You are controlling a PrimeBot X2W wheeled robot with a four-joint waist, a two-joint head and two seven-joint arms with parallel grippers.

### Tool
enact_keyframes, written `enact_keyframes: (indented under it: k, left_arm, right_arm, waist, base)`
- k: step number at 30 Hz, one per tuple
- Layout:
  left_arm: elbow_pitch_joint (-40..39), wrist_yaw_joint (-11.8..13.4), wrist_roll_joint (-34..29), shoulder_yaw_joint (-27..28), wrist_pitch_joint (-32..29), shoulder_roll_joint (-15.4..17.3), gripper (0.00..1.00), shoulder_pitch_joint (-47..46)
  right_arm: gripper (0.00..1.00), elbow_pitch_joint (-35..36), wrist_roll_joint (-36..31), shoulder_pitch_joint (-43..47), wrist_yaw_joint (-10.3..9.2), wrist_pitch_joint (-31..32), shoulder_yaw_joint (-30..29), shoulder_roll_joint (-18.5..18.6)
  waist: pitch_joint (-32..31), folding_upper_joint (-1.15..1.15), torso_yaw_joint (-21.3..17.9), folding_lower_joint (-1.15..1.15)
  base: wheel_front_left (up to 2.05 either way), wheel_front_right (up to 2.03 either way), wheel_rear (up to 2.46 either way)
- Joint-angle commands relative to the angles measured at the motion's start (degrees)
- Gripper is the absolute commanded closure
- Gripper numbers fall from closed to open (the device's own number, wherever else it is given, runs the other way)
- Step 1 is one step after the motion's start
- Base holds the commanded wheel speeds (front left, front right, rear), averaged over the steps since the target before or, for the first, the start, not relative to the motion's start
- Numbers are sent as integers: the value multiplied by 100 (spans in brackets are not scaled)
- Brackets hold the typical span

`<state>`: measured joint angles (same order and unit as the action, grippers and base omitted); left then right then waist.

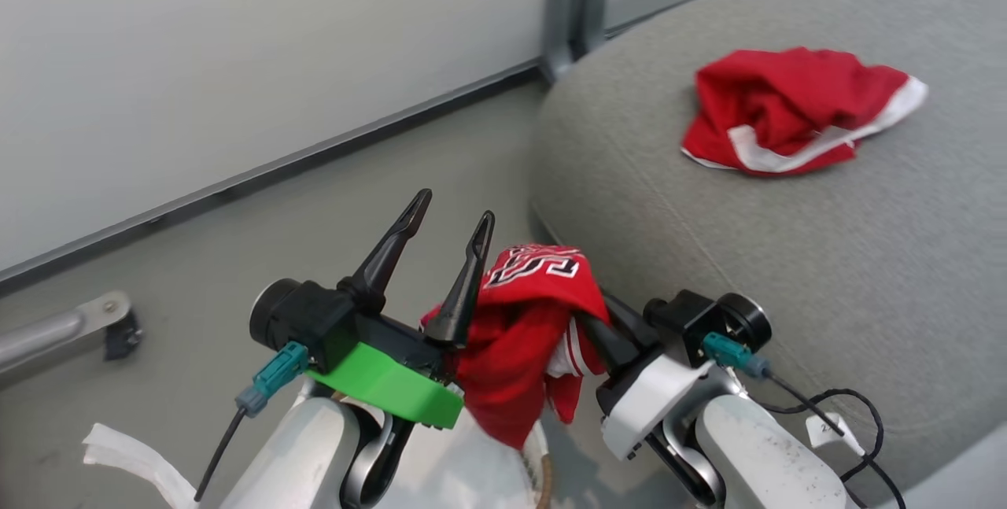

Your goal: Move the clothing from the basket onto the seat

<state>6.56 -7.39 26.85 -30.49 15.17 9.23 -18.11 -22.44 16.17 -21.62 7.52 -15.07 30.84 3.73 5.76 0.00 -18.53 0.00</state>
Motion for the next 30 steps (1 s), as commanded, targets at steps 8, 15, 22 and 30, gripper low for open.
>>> enact_keyframes:
  k: [8, 15, 22, 30]
  left_arm:
    - [151, -18, -23, -280, -4, 146, 0, -219]
    - [245, -18, 61, -472, -4, 305, 0, -406]
    - [199, -18, -4, -386, -4, 526, 0, -430]
    - [149, -18, -12, -532, -4, 710, 0, -667]
  right_arm:
    - [100, 460, -136, -231, -5, -14, -763, 109]
    - [100, 743, -444, -1151, -7, -14, -1301, 679]
    - [100, 579, -633, -2570, -7, -14, -1931, 1352]
    - [100, -163, -1168, -3544, -7, -13, -3006, 1885]
  waist:
    - [555, 0, -1284, 0]
    - [872, 0, -1315, 0]
    - [1261, 0, -1231, 0]
    - [1829, 0, -753, 0]
  base:
    - [0, 0, 0]
    - [0, 0, 0]
    - [0, 0, 0]
    - [0, 0, 0]
